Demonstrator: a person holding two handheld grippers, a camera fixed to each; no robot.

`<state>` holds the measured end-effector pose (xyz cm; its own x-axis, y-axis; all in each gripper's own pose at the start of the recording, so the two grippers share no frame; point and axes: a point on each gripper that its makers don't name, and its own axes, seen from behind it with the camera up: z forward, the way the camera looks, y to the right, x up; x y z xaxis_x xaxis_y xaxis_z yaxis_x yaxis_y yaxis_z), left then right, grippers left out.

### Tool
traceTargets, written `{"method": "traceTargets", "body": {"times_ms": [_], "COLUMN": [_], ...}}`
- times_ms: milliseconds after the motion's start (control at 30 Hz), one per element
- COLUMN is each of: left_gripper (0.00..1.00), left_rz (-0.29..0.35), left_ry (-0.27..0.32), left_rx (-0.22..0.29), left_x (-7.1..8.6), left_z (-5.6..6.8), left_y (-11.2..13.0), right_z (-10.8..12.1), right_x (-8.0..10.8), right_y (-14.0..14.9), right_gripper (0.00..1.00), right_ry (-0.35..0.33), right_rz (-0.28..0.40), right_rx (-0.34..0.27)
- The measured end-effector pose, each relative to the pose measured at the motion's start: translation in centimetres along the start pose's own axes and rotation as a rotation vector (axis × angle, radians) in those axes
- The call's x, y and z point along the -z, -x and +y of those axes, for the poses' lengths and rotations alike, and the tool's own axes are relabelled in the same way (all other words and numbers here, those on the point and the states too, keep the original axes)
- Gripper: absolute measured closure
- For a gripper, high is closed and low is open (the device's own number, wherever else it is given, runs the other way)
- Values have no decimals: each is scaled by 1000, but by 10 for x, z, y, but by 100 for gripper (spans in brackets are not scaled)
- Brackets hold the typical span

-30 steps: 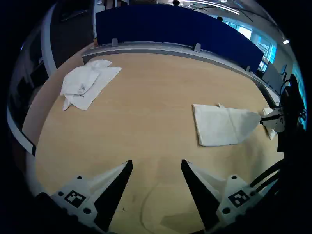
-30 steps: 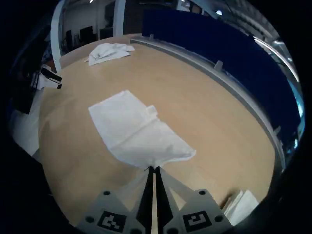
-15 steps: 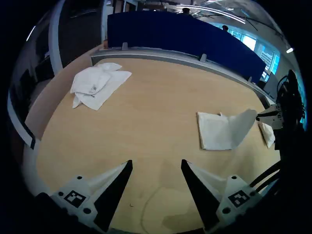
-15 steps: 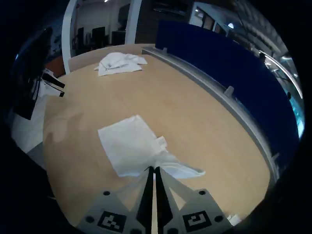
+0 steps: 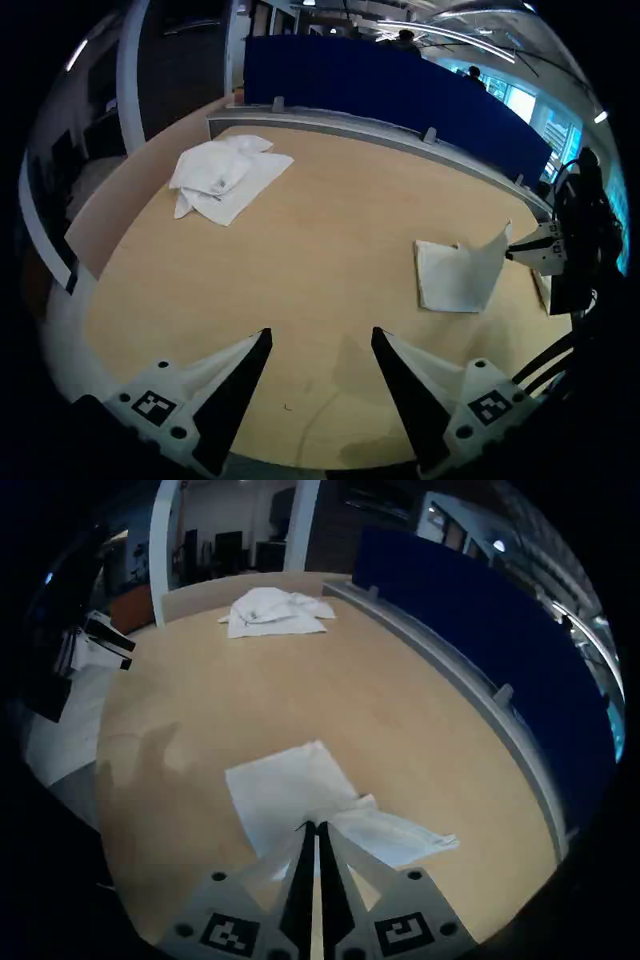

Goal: Fold towel

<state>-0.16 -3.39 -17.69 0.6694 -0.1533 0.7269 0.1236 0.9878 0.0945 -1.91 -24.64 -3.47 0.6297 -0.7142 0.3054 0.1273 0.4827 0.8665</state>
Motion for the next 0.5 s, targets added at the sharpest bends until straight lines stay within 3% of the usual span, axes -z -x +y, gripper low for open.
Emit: {"method": "traceTargets", "body": {"times_ms": [267,500], "left_gripper": [8,8], "left_rz": [25,21], "left_ry": [-44,-74], "left_rx": [53,106], "left_x": [18,28], "left_z": [-25,-41], "left_y": [6,20], "right_z": [-38,-70], "right_x": [-54,-95], "right_y": [-11,-1], "right_gripper": [97,97], "right_ry": [-85,-156], "right_rz": [-28,-70], "right_rx": [31,7]}}
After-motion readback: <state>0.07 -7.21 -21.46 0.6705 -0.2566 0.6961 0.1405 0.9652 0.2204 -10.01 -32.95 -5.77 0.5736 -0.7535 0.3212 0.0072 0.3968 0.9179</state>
